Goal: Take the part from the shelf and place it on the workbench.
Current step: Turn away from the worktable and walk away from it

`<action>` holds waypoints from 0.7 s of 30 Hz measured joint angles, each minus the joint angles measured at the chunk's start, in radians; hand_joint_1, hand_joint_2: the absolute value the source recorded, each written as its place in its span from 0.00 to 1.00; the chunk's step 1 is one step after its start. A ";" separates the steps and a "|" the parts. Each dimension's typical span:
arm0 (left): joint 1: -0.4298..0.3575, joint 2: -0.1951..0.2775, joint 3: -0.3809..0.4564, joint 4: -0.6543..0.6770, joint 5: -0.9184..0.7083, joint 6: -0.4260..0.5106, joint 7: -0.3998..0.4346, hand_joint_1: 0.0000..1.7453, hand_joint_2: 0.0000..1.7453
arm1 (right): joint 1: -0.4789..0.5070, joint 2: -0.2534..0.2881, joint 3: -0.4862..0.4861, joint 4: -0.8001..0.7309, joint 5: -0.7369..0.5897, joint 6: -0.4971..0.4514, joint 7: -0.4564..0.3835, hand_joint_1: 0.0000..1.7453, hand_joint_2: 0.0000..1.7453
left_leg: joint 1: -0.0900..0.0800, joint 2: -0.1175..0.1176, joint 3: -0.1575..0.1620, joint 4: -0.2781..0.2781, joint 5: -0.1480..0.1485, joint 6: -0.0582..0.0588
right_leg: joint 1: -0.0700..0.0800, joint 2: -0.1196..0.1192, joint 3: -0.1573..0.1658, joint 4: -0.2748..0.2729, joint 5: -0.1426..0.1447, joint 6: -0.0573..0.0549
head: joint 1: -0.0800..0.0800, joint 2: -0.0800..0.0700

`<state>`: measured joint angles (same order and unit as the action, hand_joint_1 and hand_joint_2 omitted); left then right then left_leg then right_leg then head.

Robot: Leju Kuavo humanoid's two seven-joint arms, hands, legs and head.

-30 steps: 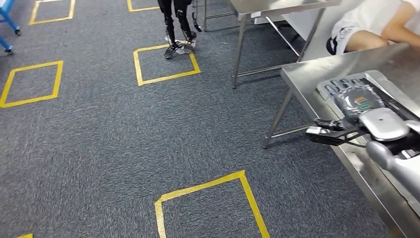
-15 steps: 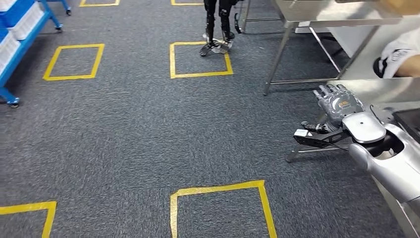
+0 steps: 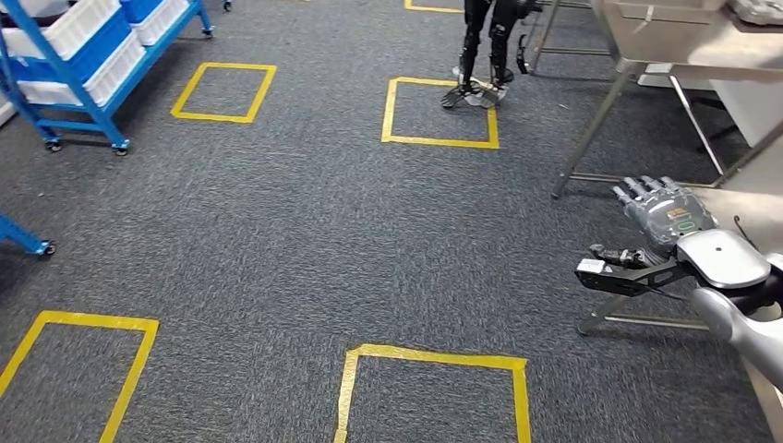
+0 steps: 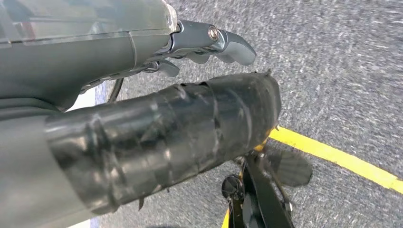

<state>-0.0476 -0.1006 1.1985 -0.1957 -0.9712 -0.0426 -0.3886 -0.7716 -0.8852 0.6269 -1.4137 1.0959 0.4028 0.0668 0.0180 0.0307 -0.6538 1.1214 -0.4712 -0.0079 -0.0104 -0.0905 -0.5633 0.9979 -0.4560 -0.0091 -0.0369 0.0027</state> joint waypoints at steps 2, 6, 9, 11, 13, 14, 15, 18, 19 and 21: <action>-0.001 0.000 0.003 0.000 0.002 0.000 0.003 0.00 0.00 | 0.004 -0.010 -0.012 -0.008 0.000 0.002 -0.002 0.00 0.00 | -0.005 0.022 0.048 -0.090 0.023 0.009 | 0.003 -0.019 -0.002 0.013 -0.009 0.012 | 0.001 0.000; -0.001 0.000 0.008 0.000 0.006 0.006 0.014 0.00 0.00 | 0.014 -0.017 -0.023 -0.017 -0.001 0.001 -0.006 0.00 0.00 | -0.008 -0.014 0.052 -0.104 0.030 0.035 | -0.001 -0.022 0.001 0.028 -0.026 0.030 | 0.002 0.000; -0.005 0.000 0.013 0.000 0.006 0.011 0.019 0.00 0.00 | 0.026 -0.024 -0.031 -0.021 -0.002 0.000 -0.007 0.00 0.00 | -0.005 -0.045 0.052 -0.109 0.037 0.048 | -0.011 0.069 -0.059 0.168 -0.111 0.038 | 0.003 0.000; -0.005 0.000 0.015 0.000 0.006 0.013 0.020 0.00 0.00 | 0.037 -0.028 -0.033 -0.021 -0.002 0.001 -0.007 0.00 0.00 | -0.008 -0.068 0.050 -0.108 0.038 0.050 | -0.011 0.087 -0.118 0.288 -0.153 0.038 | 0.003 0.000; -0.005 0.000 0.017 0.000 0.006 0.014 0.020 0.00 0.00 | 0.046 -0.028 -0.033 -0.021 -0.002 0.000 -0.007 0.00 0.00 | -0.009 -0.095 0.049 -0.106 0.039 0.051 | -0.011 0.092 -0.125 0.289 -0.124 0.034 | 0.003 0.000; -0.005 0.000 0.019 0.000 0.006 0.014 0.021 0.00 0.00 | 0.048 -0.028 -0.034 -0.021 -0.002 0.000 -0.007 0.00 0.00 | -0.010 -0.108 0.050 -0.105 0.039 0.051 | -0.011 0.099 -0.102 0.235 -0.085 0.030 | 0.003 0.000; -0.005 0.000 0.020 0.000 0.005 0.015 0.021 0.00 0.00 | 0.049 -0.029 -0.036 -0.021 -0.002 -0.001 -0.007 0.00 0.00 | -0.009 -0.120 0.050 -0.104 0.039 0.050 | -0.012 0.120 -0.072 0.165 -0.049 0.026 | 0.003 0.000; -0.007 -0.002 0.023 0.000 0.002 0.017 0.023 0.00 0.00 | 0.052 -0.032 -0.043 -0.020 0.000 -0.002 -0.007 0.00 0.00 | -0.005 -0.156 0.036 -0.100 0.045 0.038 | -0.012 0.181 -0.020 0.038 -0.008 0.019 | 0.003 0.000; -0.007 -0.002 0.023 0.000 0.001 0.017 0.023 0.00 0.00 | 0.052 -0.033 -0.043 -0.020 0.001 -0.003 -0.007 0.00 0.00 | -0.003 -0.169 0.030 -0.101 0.049 0.031 | -0.011 0.177 -0.017 0.033 -0.011 0.018 | 0.003 0.000; -0.005 -0.003 0.024 0.000 0.000 0.018 0.024 0.00 0.00 | 0.053 -0.031 -0.044 -0.020 0.003 -0.004 -0.007 0.00 0.00 | -0.003 -0.174 0.021 -0.100 0.049 0.017 | -0.013 0.146 -0.010 0.017 -0.008 0.011 | 0.004 0.000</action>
<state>-0.0524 -0.1034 1.2221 -0.1957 -0.9709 -0.0245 -0.3649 -0.7183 -0.9167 0.5826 -1.4338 1.0987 0.3985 0.0596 0.0146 -0.1430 -0.6325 1.0218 -0.4224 0.0096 -0.0235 0.0558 -0.5732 1.0153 -0.4640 0.0023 -0.0334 0.0027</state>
